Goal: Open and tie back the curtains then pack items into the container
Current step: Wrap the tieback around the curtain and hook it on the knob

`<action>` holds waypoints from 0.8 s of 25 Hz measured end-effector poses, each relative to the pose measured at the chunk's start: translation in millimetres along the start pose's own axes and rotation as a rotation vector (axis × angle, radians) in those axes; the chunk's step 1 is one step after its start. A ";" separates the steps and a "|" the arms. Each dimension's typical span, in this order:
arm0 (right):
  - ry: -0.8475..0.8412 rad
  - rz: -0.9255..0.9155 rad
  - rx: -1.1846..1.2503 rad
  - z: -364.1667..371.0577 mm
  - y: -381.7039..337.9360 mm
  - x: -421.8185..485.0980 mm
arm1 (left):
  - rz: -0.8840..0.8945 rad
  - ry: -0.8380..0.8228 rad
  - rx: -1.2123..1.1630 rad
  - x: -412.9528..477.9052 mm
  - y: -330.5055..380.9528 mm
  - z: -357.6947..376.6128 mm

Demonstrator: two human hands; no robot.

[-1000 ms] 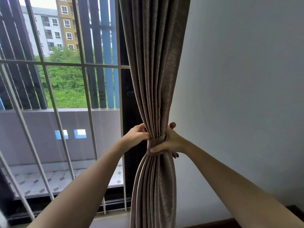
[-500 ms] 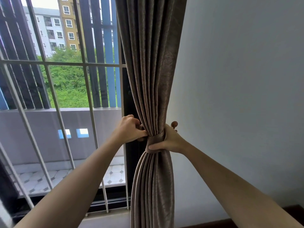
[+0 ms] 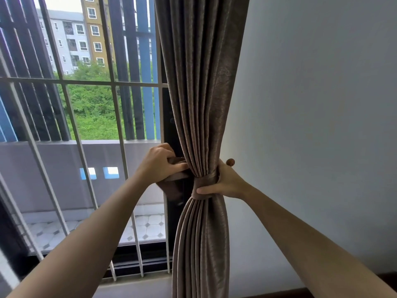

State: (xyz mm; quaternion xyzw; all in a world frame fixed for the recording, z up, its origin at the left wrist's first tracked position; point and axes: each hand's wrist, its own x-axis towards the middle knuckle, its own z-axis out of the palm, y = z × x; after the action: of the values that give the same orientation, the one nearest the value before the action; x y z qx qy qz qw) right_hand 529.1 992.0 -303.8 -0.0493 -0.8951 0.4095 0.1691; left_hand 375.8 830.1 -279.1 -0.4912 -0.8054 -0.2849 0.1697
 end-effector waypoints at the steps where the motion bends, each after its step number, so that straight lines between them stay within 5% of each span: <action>1: 0.002 -0.005 0.001 -0.5 -0.2 0.1 | -0.026 0.006 0.052 4.5 -2.1 -1.1; 5: 0.022 0.001 0.039 -1.7 5.2 -0.8 | -0.163 -0.089 0.123 15.3 -8.2 1.5; 10: 0.054 0.013 0.101 -0.3 17.7 1.5 | -0.140 -0.112 -0.125 5.9 12.4 17.2; 20: 0.143 0.119 -0.010 11.0 25.8 -2.2 | -0.182 -0.198 -0.073 6.5 16.6 43.8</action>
State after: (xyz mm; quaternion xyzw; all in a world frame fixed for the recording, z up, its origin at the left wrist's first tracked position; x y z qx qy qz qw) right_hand 526.1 1000.6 -330.4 -0.1323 -0.8782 0.4100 0.2079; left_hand 387.8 868.0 -304.8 -0.4479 -0.8486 -0.2781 0.0448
